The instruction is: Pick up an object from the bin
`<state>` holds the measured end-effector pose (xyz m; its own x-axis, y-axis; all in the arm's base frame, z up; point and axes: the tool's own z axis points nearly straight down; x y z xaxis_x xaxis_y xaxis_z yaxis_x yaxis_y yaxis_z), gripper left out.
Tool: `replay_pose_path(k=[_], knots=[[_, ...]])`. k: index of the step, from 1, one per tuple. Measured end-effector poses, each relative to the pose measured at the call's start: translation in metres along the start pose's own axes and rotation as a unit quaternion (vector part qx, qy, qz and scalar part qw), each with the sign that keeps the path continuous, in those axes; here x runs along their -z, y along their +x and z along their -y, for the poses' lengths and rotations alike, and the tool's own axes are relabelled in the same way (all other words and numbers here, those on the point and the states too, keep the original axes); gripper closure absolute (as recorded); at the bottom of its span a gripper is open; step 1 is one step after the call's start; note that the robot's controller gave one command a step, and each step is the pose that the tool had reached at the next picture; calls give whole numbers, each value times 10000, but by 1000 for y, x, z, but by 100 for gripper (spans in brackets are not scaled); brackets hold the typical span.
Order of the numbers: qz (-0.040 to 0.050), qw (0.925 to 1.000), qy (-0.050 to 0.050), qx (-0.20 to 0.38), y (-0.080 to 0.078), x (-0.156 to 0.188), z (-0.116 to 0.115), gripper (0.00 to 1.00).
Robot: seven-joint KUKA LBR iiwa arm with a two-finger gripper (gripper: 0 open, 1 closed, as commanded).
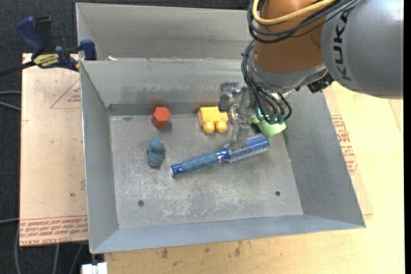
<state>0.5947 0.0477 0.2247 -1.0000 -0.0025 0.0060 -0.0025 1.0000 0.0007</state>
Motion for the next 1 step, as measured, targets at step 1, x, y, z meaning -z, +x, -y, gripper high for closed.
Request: replay_pose_path(k=[1], knots=[[12,9949,1,1008,24,-159,60,0]])
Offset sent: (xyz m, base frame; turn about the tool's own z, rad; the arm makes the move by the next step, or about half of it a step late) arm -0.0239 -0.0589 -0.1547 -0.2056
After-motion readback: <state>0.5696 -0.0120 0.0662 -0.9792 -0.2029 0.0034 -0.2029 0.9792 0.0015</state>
